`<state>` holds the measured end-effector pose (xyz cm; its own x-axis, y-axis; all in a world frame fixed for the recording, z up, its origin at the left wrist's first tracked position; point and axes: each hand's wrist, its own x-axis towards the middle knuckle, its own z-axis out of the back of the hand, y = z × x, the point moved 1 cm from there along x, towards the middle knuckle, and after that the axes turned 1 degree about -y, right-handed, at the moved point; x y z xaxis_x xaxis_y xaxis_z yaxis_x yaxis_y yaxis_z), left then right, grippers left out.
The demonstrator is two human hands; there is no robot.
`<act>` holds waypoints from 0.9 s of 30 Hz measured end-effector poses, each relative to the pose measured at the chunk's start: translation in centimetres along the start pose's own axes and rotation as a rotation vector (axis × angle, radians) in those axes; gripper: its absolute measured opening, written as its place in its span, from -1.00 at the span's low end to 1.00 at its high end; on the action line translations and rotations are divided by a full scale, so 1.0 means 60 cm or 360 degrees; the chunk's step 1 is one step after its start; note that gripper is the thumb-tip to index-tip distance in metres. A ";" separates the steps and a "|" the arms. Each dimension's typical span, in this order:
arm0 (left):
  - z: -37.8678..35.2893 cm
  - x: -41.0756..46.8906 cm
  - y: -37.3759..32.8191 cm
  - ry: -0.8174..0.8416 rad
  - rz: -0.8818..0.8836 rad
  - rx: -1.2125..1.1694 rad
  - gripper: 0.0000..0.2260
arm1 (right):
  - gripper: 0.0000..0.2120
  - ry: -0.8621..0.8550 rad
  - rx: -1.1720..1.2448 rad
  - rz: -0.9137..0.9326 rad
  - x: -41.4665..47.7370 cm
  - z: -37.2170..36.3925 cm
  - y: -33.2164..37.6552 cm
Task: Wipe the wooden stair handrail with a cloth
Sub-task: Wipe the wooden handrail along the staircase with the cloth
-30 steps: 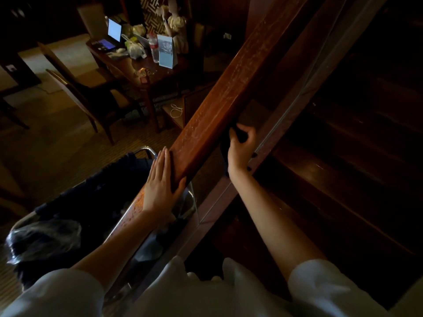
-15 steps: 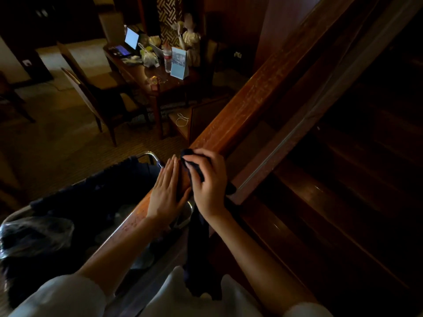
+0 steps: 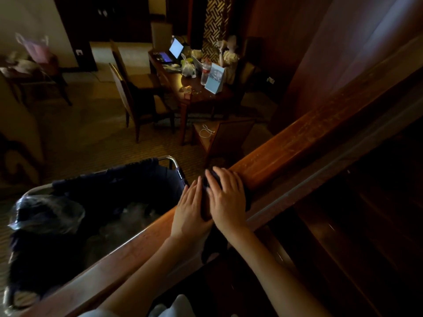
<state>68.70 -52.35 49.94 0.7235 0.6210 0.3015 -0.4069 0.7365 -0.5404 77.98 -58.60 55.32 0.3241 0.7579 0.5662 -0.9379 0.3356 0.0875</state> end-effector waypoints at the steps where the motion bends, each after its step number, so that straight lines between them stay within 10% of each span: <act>1: 0.001 0.001 0.002 0.0017 0.0036 -0.0042 -0.12 | -0.65 -0.0027 -0.0018 -0.0028 0.015 0.005 -0.011; 7: 0.000 -0.007 0.006 0.0001 0.0126 -0.0164 -0.11 | -0.69 -0.0094 -0.0187 -0.0291 0.086 0.036 -0.082; 13: 0.003 -0.007 0.005 -0.0213 0.0092 -0.0224 -0.52 | -0.61 0.0145 -0.0085 0.0345 0.025 0.021 -0.044; 18: 0.003 -0.008 0.004 -0.0189 0.0117 -0.0275 -0.51 | -0.63 0.0108 -0.0262 -0.0270 0.092 0.031 -0.077; 23: 0.011 -0.009 -0.003 -0.0206 0.0061 -0.0297 -0.42 | -0.59 0.0357 -0.0108 0.0205 0.003 -0.001 0.026; 27: 0.012 -0.010 0.000 -0.0193 0.0166 -0.0284 -0.53 | -0.52 0.0145 -0.0091 -0.0102 0.009 0.038 -0.051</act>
<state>67.87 -52.51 50.32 0.6062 0.7268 0.3229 -0.3630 0.6141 -0.7008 80.73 -60.48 57.27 0.3954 0.7806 0.4840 -0.9072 0.4143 0.0729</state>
